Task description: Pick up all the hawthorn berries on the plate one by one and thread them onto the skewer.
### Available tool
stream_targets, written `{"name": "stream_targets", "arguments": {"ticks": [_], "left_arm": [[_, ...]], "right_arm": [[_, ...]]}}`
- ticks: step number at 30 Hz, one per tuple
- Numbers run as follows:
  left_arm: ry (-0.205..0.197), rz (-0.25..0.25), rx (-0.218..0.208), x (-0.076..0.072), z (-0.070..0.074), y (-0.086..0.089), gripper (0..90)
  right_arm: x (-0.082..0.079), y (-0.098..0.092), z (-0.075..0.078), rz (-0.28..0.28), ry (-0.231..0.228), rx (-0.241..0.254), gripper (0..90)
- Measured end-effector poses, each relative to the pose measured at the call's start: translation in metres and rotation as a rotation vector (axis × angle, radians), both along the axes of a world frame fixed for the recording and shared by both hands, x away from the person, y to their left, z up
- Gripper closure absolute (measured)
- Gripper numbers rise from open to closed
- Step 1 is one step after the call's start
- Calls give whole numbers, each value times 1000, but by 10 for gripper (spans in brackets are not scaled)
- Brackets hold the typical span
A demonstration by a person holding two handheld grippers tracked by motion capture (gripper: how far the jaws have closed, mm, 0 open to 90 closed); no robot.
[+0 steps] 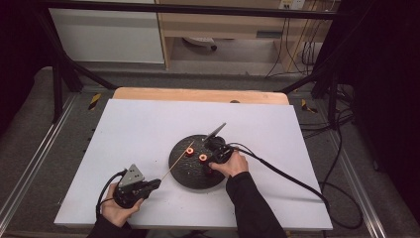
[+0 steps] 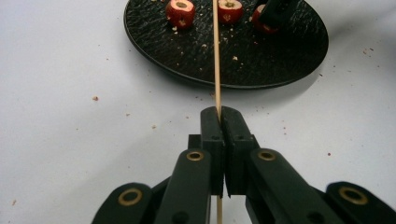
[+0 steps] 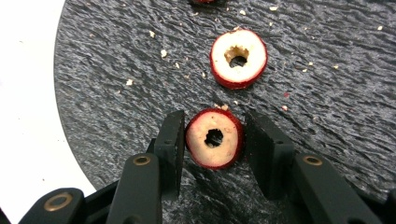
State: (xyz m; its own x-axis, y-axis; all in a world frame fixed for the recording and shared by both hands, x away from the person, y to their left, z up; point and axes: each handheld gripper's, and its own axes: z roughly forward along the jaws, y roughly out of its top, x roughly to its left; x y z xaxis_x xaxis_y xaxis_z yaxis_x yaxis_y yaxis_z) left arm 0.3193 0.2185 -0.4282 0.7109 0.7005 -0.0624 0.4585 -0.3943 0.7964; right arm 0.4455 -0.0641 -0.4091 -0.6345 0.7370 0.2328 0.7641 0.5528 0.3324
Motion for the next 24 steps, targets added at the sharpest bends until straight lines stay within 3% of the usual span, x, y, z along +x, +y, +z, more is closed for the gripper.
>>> {"name": "stream_targets", "arguments": {"ticks": [11, 21, 24], "left_arm": [[-5, 4, -1, -1, 0, 0, 880], [-8, 7, -9, -2, 0, 2, 880], [-10, 8, -10, -2, 1, 2, 880]], "right_arm": [[-8, -7, 18, -26, -49, 94, 604], [-23, -8, 29, -70, -160, 281, 606], [-25, -9, 29, -77, -173, 312, 606]]}}
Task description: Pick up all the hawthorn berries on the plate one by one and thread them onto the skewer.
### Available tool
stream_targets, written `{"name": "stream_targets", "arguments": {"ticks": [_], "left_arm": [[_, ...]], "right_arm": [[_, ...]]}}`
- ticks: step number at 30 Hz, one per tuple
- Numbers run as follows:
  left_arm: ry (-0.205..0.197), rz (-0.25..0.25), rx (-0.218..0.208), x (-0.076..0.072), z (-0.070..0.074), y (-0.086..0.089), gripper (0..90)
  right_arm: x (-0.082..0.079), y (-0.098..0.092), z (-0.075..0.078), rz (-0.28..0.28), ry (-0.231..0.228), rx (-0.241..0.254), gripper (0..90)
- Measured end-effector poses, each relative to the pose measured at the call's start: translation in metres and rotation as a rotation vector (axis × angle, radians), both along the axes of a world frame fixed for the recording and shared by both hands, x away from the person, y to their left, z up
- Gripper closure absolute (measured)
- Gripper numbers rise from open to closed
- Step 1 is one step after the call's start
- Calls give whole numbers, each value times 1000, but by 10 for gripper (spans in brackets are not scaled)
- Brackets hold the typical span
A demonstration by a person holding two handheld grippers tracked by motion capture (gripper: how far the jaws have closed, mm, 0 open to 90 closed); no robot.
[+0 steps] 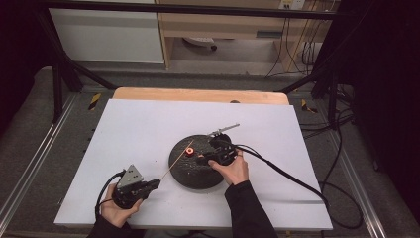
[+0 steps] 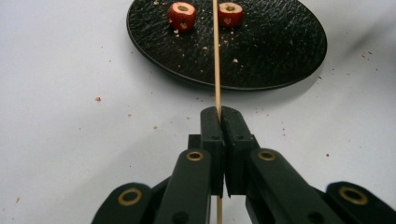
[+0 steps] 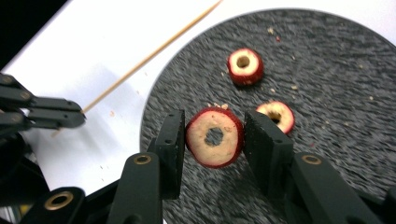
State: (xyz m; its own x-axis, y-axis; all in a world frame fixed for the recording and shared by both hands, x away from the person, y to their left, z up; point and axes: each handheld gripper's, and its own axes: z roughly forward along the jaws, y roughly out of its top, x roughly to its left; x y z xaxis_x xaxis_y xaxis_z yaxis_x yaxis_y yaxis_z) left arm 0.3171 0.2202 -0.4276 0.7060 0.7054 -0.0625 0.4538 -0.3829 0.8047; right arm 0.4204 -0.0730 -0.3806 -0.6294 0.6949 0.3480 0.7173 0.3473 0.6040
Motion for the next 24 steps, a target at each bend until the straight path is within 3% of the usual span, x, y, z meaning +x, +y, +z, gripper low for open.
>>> {"name": "stream_targets", "arguments": {"ticks": [4, 6, 11, 12, 17, 23, 24], "left_arm": [[-1, 3, -3, 0, 0, 0, 880], [-2, 3, -3, -1, 0, 0, 880], [-4, 8, -6, -1, 1, 0, 880], [-5, 9, -8, -1, 1, 0, 880], [-10, 15, -13, -2, 1, 0, 880], [-12, 24, -19, -2, 2, 1, 880], [-12, 26, -20, -2, 2, 1, 880]], "right_arm": [[-2, -5, -3, -28, -20, 61, 606], [-5, -9, -6, -49, -36, 119, 606], [-7, -14, -8, -83, -65, 180, 607], [-8, -16, -8, -102, -80, 216, 607], [-10, -19, -9, -137, -107, 276, 607], [-12, -22, -12, -187, -152, 371, 607], [-13, -23, -12, -202, -176, 403, 607]]}}
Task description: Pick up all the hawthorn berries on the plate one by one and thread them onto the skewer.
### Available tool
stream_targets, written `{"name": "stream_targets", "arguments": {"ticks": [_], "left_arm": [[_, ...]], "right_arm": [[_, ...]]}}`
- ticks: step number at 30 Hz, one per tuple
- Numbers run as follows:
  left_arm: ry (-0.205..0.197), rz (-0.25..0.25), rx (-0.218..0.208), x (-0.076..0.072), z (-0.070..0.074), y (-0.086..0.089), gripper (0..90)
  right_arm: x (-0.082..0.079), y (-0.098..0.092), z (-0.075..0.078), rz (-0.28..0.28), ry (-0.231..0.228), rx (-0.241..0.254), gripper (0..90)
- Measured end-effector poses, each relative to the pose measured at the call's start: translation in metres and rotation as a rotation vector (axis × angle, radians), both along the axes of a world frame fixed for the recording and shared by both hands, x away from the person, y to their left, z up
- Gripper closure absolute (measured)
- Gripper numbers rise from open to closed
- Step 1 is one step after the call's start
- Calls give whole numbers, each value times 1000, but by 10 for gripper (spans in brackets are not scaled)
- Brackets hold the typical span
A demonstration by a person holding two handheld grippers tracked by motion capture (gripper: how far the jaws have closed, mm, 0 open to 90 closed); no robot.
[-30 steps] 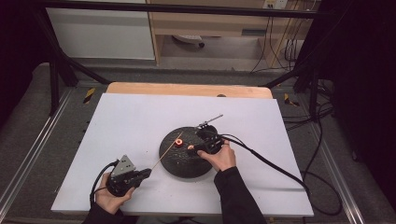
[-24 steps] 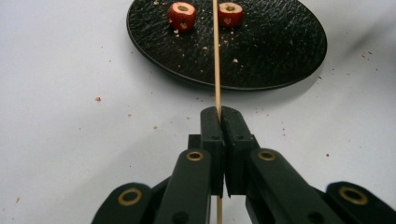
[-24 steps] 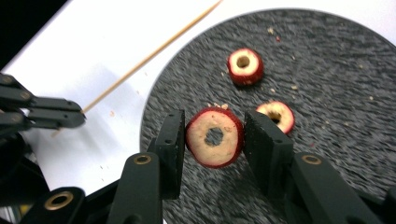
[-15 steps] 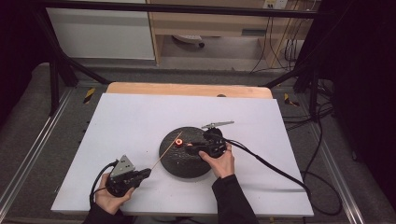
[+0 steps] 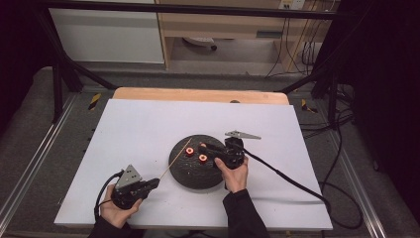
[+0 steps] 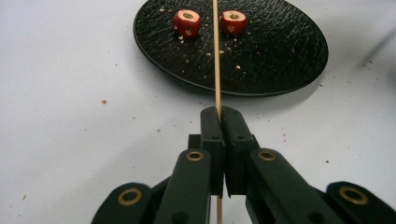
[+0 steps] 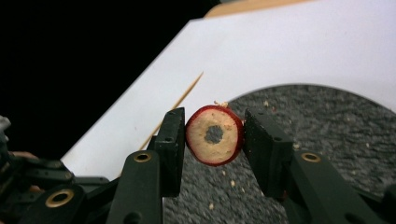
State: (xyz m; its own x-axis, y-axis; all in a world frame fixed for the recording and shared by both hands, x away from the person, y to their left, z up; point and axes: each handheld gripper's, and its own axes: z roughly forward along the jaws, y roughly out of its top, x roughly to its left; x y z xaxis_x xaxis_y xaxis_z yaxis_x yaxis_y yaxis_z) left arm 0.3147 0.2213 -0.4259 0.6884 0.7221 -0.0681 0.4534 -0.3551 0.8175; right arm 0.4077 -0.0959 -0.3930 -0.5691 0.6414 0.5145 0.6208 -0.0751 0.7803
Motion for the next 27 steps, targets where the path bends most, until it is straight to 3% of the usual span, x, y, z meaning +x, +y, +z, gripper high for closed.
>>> {"name": "stream_targets", "arguments": {"ticks": [6, 13, 19, 27], "left_arm": [[-2, 2, -6, -1, -1, -1, 880], [-4, 0, -9, -2, -1, -1, 880], [-8, -1, -13, -3, 0, -2, 880], [-16, -5, -23, -5, 1, -4, 880]], "right_arm": [[-1, 3, -1, -57, -62, 64, 607], [0, 5, -1, -111, -99, 141, 607], [3, 6, 0, -154, -121, 189, 607], [7, 9, -4, -183, -114, 254, 607]]}}
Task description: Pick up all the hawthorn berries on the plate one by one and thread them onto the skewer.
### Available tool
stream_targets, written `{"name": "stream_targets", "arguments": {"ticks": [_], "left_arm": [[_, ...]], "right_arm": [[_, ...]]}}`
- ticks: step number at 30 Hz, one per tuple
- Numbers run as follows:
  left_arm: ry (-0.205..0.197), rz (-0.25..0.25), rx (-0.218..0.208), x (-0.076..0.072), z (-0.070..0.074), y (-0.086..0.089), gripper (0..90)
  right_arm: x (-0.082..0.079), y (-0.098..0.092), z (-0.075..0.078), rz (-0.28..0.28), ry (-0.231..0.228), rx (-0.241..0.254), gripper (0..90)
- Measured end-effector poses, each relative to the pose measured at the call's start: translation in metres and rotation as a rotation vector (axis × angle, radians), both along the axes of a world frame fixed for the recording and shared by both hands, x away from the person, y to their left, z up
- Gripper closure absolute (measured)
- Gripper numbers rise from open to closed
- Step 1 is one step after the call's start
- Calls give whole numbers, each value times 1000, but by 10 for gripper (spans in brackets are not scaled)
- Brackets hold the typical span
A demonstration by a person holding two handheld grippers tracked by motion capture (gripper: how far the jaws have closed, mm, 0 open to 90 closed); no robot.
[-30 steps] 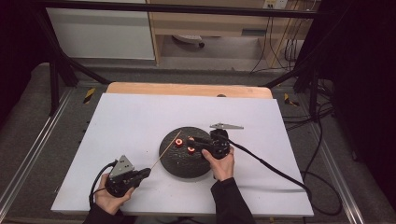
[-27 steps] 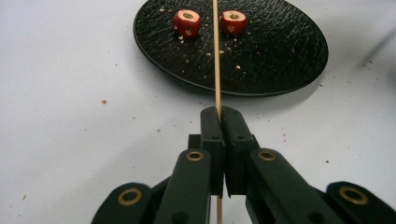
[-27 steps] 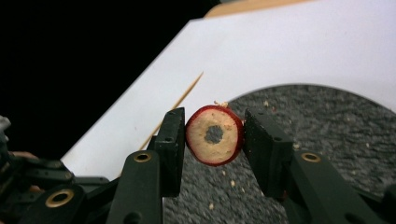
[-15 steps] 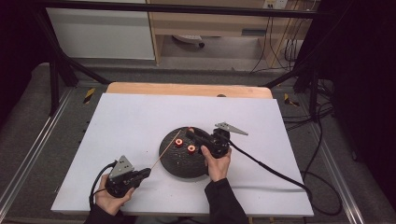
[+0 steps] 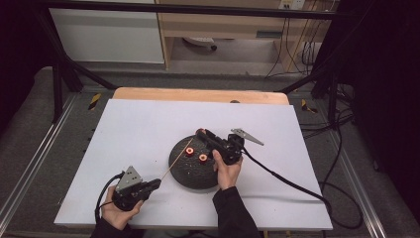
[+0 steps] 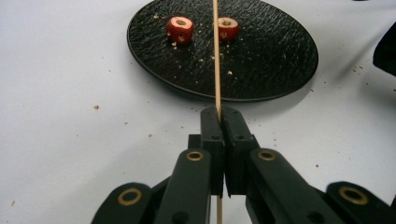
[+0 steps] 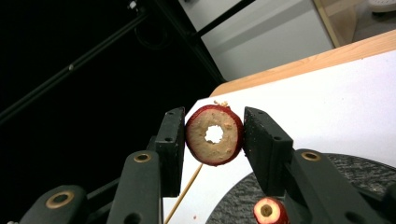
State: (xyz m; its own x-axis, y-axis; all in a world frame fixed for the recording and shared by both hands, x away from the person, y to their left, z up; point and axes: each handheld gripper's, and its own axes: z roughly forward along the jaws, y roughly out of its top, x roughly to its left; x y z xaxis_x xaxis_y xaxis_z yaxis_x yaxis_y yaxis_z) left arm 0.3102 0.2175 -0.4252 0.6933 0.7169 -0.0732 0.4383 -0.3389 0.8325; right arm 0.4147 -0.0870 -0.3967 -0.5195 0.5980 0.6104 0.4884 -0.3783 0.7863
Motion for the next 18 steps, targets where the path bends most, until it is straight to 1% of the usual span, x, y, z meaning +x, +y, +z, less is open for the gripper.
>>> {"name": "stream_targets", "arguments": {"ticks": [3, 5, 7, 12, 14, 16, 17, 18], "left_arm": [[-3, 2, -5, 0, 0, 0, 880], [-3, 3, -10, -1, 0, -1, 880], [-4, 1, -12, -1, 1, -1, 880], [-2, -3, -19, -2, 0, -2, 880], [-2, -3, -20, -2, 0, -3, 880], [-4, -4, -23, -2, 0, -3, 880], [-4, -5, -24, -2, 0, -3, 880], [-5, -5, -24, -2, 1, -3, 880]], "right_arm": [[1, 2, -3, -9, -7, 32, 607], [2, 4, -5, -13, -2, 56, 607], [3, 5, -7, -19, -2, 69, 607], [4, 7, -10, -31, 2, 97, 607], [5, 8, -12, -34, -4, 109, 607], [4, 9, -14, -33, 0, 109, 607], [5, 9, -15, -34, -7, 109, 607], [4, 10, -16, -34, 1, 113, 607]]}}
